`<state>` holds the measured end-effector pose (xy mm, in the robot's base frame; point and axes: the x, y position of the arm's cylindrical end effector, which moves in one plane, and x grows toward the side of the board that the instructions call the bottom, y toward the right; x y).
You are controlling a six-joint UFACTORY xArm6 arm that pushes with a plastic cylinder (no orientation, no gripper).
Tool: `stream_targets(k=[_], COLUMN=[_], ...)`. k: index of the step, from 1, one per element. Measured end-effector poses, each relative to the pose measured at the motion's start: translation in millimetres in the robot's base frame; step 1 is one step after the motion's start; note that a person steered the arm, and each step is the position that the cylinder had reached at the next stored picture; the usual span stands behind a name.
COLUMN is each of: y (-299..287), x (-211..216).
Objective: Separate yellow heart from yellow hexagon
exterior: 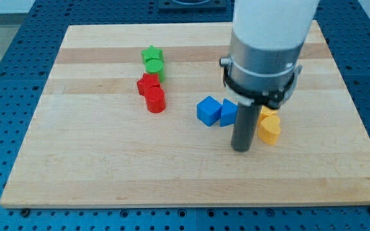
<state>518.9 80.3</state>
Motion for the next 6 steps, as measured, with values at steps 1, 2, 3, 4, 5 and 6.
stream_targets(k=[1,2,3,4,5,6], y=[13,33,47,61,69,80], x=[-16,-9,6,6,5,5])
